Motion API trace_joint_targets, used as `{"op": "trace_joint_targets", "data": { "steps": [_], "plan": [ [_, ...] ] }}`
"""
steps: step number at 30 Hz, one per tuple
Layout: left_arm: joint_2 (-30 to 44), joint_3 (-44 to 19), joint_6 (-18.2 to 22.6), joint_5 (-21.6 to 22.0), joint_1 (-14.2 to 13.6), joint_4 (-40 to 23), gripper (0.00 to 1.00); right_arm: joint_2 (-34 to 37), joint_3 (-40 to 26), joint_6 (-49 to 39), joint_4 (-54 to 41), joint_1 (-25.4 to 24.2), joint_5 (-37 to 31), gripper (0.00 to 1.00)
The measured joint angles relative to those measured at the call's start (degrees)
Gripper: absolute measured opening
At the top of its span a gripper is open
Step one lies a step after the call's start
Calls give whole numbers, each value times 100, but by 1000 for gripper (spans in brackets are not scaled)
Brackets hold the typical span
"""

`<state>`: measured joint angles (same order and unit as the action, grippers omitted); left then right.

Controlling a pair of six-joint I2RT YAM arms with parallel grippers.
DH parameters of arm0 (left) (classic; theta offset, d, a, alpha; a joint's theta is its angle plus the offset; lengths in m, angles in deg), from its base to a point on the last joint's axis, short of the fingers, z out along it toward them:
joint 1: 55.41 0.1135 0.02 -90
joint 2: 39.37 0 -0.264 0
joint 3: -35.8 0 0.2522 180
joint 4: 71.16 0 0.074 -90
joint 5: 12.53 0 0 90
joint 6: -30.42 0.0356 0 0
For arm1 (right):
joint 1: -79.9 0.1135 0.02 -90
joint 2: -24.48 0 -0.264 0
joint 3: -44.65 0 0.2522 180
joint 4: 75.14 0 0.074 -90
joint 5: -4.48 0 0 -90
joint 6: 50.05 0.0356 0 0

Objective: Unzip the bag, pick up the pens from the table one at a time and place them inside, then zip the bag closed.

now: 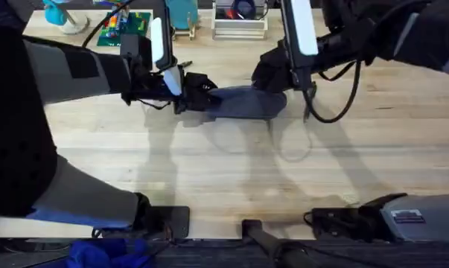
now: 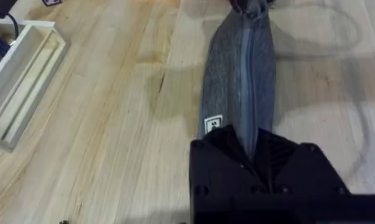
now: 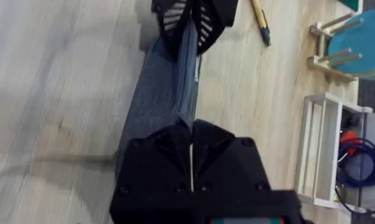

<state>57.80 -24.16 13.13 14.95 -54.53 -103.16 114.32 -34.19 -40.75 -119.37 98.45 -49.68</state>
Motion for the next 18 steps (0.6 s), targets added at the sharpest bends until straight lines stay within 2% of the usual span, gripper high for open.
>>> {"op": "trace_joint_targets", "data": {
  "steps": [18],
  "plan": [
    [0,0,0,-22,0,-26,42,243,0,321,587,560,-45,30]
  ]
}}
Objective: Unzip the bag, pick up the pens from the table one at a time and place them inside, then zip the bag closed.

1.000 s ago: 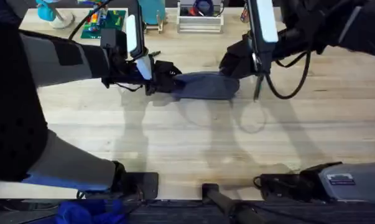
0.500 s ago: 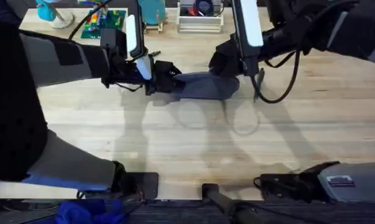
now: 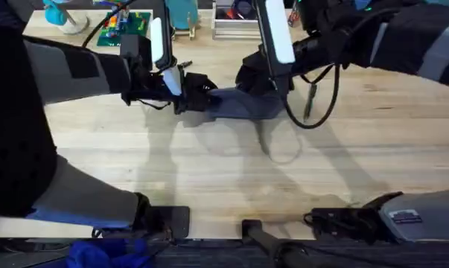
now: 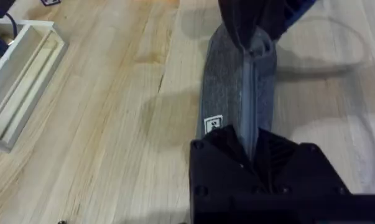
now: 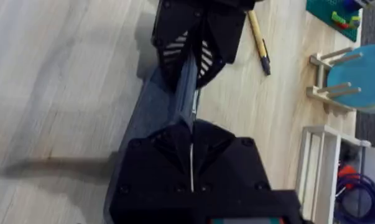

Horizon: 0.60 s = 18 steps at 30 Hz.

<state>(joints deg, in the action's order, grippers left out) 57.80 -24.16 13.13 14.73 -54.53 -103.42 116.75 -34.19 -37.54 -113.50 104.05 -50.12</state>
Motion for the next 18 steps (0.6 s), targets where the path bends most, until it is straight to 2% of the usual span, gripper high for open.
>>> {"op": "trace_joint_targets", "data": {
  "steps": [18],
  "plan": [
    [0,0,0,-13,11,-13,42,187,-2,229,568,341,-25,30]
  ]
}}
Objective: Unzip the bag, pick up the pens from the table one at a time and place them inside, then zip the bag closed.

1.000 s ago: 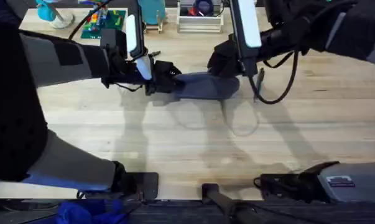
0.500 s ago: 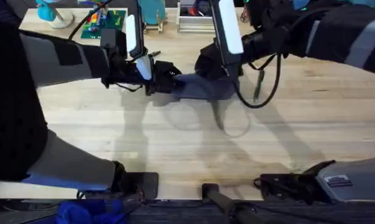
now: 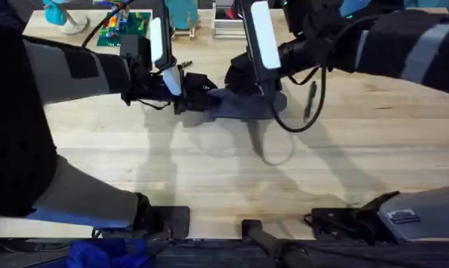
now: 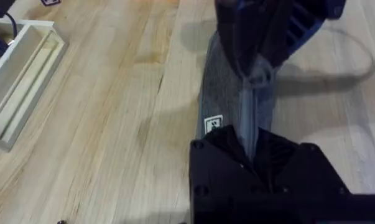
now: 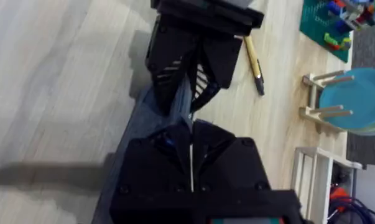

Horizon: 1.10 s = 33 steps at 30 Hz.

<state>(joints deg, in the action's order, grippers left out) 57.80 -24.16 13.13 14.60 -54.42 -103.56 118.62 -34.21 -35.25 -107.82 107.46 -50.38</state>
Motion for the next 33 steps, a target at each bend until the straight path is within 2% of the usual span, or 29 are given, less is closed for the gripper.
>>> {"op": "trace_joint_targets", "data": {
  "steps": [10,18,26,28,30,31,33],
  "plan": [
    [0,0,0,-3,0,-2,42,191,0,115,394,264,19,30],
    [0,0,0,-4,0,-4,42,192,0,196,390,264,-23,36],
    [0,0,0,4,0,-2,42,69,-42,219,31,319,-401,58],
    [0,0,0,7,0,-2,42,-24,-42,236,-56,325,-488,150],
    [0,0,0,7,0,-2,42,-110,-44,269,-107,332,-547,359],
    [0,0,0,7,0,-1,42,-145,-53,284,-143,336,-565,496],
    [0,0,0,7,0,-2,42,-180,-70,287,-229,340,-628,652]
  ]
}}
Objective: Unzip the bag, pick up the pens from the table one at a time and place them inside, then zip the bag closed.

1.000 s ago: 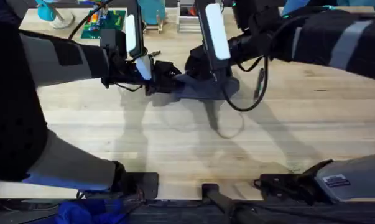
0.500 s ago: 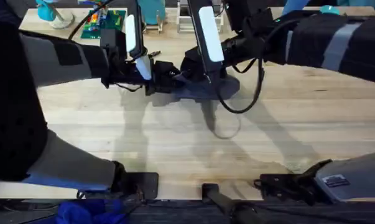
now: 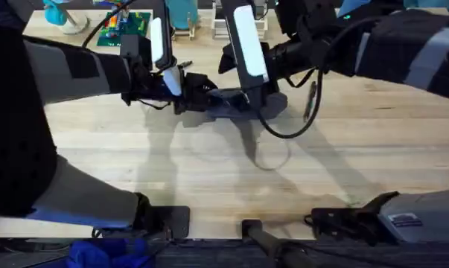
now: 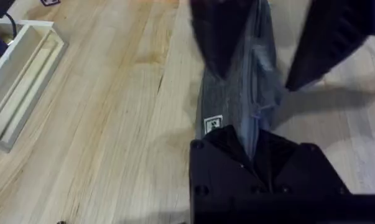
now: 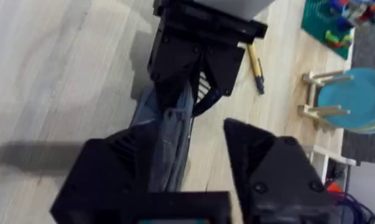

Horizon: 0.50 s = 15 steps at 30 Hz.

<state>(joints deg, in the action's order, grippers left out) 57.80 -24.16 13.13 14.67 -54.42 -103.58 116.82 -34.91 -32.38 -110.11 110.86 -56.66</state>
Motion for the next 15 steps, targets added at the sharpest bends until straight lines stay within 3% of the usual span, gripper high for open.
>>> {"op": "trace_joint_targets", "data": {
  "steps": [1,4,15],
  "plan": [
    [0,0,0,0,0,1,42,-2,-6,-1,-53,0,-44,687],
    [0,0,0,0,0,0,42,-4,-6,-5,-207,0,-148,964],
    [0,0,0,0,0,-2,42,-4,-6,-2,-328,11,-491,995]
  ]
}}
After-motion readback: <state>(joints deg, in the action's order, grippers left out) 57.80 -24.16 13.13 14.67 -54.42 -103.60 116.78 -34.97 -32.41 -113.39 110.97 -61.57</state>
